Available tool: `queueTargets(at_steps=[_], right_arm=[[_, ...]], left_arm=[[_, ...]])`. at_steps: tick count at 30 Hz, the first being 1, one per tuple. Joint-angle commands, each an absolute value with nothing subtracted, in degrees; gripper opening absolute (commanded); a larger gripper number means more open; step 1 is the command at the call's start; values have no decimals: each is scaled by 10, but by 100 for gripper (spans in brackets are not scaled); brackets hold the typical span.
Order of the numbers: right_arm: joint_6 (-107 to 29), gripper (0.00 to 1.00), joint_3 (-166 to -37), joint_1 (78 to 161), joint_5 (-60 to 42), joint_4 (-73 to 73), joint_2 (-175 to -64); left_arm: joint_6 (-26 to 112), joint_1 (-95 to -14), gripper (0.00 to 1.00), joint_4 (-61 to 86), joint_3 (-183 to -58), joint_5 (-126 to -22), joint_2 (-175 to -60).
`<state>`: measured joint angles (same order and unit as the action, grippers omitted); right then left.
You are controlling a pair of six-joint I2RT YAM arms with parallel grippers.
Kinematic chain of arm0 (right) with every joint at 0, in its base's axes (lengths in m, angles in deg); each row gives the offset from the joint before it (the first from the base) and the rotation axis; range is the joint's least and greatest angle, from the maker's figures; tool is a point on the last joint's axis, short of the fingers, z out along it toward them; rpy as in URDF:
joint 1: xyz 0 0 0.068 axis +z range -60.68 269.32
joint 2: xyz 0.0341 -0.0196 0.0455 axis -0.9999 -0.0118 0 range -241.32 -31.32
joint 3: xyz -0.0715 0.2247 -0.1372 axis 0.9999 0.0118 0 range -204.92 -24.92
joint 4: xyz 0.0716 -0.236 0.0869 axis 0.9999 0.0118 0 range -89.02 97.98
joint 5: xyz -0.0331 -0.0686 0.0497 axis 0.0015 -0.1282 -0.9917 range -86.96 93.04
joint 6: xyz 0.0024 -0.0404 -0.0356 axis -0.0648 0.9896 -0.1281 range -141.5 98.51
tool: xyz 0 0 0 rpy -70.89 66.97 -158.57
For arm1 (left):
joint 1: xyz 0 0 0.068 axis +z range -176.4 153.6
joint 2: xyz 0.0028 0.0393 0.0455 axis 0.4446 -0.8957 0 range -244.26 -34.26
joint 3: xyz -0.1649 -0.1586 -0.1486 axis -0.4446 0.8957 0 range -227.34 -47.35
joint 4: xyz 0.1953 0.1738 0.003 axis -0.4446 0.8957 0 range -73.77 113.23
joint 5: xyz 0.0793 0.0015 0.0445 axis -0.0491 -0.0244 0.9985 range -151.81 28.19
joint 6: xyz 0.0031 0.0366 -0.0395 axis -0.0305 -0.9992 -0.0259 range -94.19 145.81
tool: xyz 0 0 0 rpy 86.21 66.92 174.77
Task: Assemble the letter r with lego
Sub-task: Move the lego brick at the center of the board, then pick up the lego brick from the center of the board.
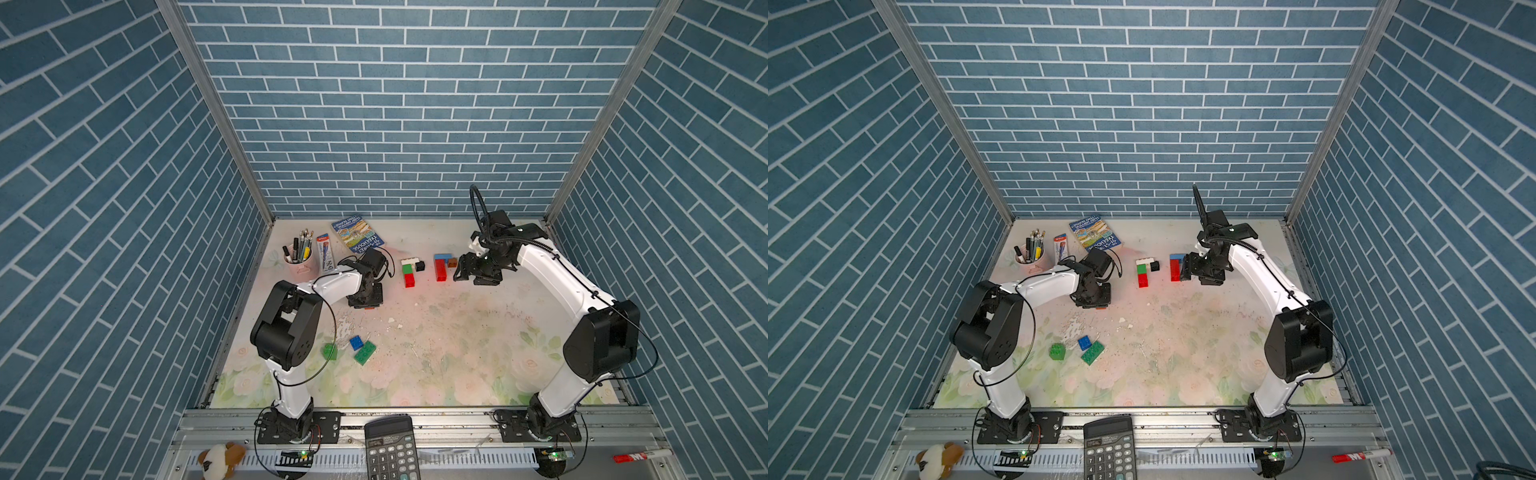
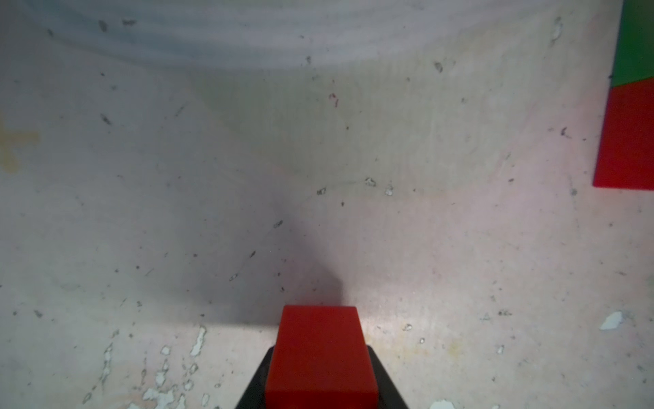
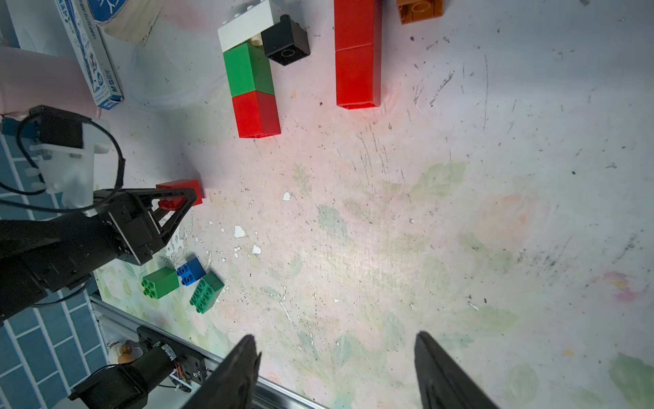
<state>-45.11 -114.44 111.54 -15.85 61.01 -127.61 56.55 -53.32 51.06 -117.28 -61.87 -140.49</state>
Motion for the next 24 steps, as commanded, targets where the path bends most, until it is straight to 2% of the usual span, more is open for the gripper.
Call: queueTargets(at_steps=[1, 5, 13, 17, 21, 24], right_arm=[[-439, 72, -1130, 1114, -161, 619, -1245], [-434, 73, -1118, 1113, -161, 622, -1232], [-418, 77, -1110, 1113, -160, 639, -1216], [-414, 80, -1107, 1113, -165, 639, -1215], [-408, 81, -1108, 1113, -175, 636, -1218], [-404, 82, -1110, 1113, -187, 631, -1224]], left_arm=[[582, -537, 35, 517, -1185, -611, -1417], [585, -540, 40, 515, -1194, -613, -1428], [583, -541, 80, 525, -1192, -597, -1398], [588, -543, 85, 546, -1171, -579, -1346], [595, -546, 90, 574, -1122, -556, -1256], [606, -550, 91, 610, -1078, -531, -1175]])
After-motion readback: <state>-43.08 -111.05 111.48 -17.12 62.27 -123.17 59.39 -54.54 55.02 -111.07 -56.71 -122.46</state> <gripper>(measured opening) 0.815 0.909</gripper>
